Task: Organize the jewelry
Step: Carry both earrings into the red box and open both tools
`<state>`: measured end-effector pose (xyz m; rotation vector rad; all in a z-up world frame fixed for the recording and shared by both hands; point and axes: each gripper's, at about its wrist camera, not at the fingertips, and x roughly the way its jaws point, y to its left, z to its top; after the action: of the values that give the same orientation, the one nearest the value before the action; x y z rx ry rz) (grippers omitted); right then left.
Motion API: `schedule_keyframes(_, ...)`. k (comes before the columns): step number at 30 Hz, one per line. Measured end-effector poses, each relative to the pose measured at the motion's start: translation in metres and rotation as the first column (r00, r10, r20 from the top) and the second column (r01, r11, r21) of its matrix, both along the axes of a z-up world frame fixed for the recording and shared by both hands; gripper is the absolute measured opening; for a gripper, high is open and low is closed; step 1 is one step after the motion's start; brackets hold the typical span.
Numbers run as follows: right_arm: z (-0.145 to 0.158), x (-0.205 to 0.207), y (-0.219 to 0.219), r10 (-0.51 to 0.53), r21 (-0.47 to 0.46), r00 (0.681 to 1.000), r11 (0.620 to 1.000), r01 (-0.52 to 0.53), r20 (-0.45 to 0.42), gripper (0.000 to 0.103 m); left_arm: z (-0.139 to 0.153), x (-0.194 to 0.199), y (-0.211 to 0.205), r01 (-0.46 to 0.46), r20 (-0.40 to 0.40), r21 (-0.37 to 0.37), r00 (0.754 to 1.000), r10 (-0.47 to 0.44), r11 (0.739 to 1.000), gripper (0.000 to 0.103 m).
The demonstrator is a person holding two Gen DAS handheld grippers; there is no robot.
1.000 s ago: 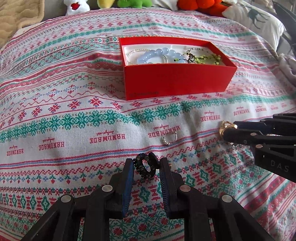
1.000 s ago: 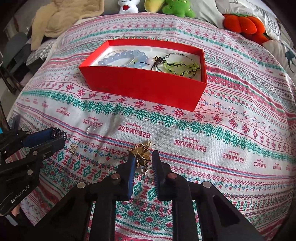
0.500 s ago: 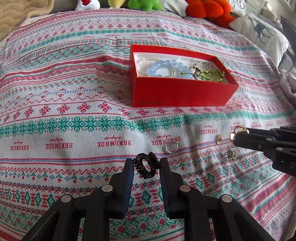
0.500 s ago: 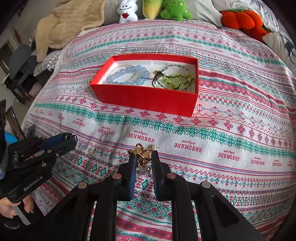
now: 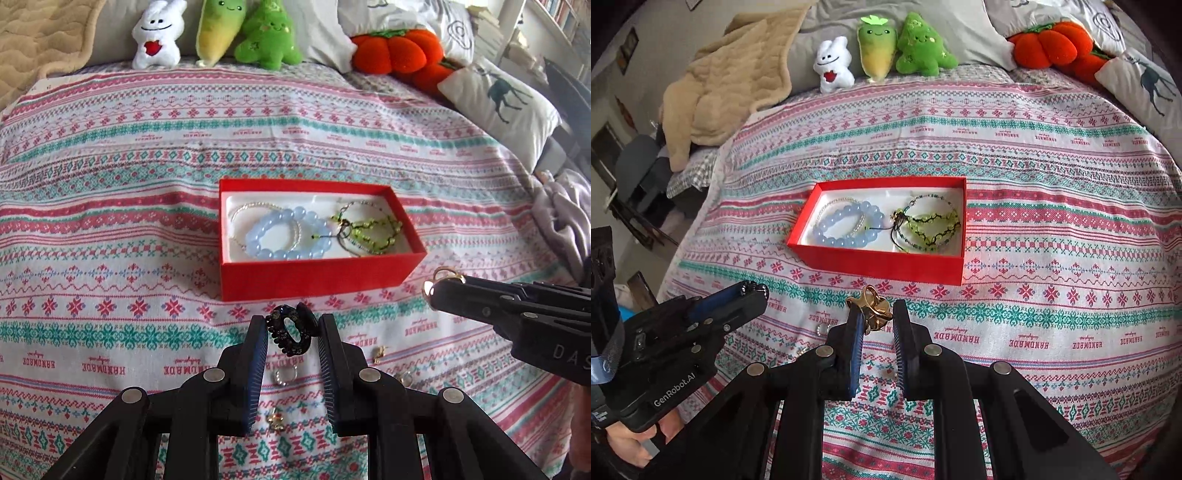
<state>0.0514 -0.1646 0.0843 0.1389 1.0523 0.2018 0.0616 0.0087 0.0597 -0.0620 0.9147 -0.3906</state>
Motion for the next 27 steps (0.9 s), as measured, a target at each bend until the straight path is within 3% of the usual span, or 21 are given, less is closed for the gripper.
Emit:
schedule_keyframes(6, 0.006, 0.017, -0.012, -0.058, 0.052, 0.998, 0.997, 0.058, 0.004, 0.017, 0.006, 0.021, -0.014, -0.004, 0.011, -0.033, 1.0, 0.004, 0.999, 0.022)
schedule_keyframes(14, -0.005, 0.043, -0.026, -0.124, 0.082, 0.992, 0.989, 0.126, -0.023, 0.017, -0.014, 0.054, -0.031, -0.052, -0.005, -0.045, 0.999, 0.052, 0.998, 0.022)
schedule_keyframes(27, -0.034, 0.068, -0.034, -0.169, 0.081, 0.98, 0.981, 0.178, -0.105, 0.017, -0.041, 0.076, -0.05, -0.075, -0.027, 0.006, 0.997, 0.075, 0.997, 0.023)
